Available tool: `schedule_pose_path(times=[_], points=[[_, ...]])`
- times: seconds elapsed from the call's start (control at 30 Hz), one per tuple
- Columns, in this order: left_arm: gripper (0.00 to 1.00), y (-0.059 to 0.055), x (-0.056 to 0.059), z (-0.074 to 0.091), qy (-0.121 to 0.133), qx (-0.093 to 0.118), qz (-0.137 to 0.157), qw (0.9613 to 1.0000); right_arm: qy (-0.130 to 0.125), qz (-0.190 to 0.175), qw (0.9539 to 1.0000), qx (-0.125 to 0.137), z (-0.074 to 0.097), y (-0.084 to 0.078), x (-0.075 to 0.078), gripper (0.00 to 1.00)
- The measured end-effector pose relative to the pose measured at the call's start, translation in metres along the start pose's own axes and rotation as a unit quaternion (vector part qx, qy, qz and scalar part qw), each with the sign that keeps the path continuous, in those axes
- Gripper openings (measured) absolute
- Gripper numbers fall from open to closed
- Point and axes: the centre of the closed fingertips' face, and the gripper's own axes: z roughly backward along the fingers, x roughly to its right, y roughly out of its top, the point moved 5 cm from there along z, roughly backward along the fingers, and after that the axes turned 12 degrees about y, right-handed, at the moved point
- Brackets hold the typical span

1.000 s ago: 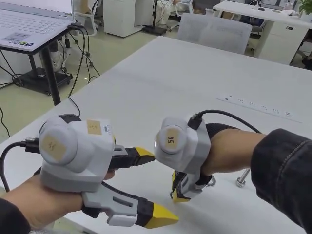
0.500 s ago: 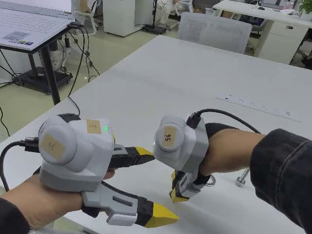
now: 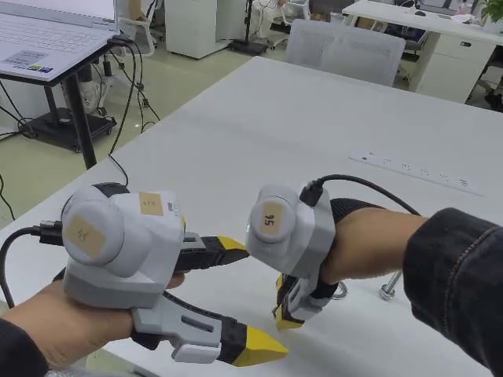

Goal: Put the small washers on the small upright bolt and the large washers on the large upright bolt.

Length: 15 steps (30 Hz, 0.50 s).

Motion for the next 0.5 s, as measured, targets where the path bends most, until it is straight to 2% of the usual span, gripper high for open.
schedule_pose_path(times=[0.2, 0.5], points=[[0.72, 0.0003, 0.0001, 0.0001, 0.000, 0.001, 0.000, 1.0000, -0.004, -0.012, 0.9999, 0.003, 0.0006, -0.0003, 0.0007, 0.16], [0.72, 0.0006, 0.0007, 0.0004, 0.000, 0.000, 0.000, 1.0000, -0.008, 0.002, 1.0000, -0.002, 0.0008, -0.0002, 0.0001, 0.15]])
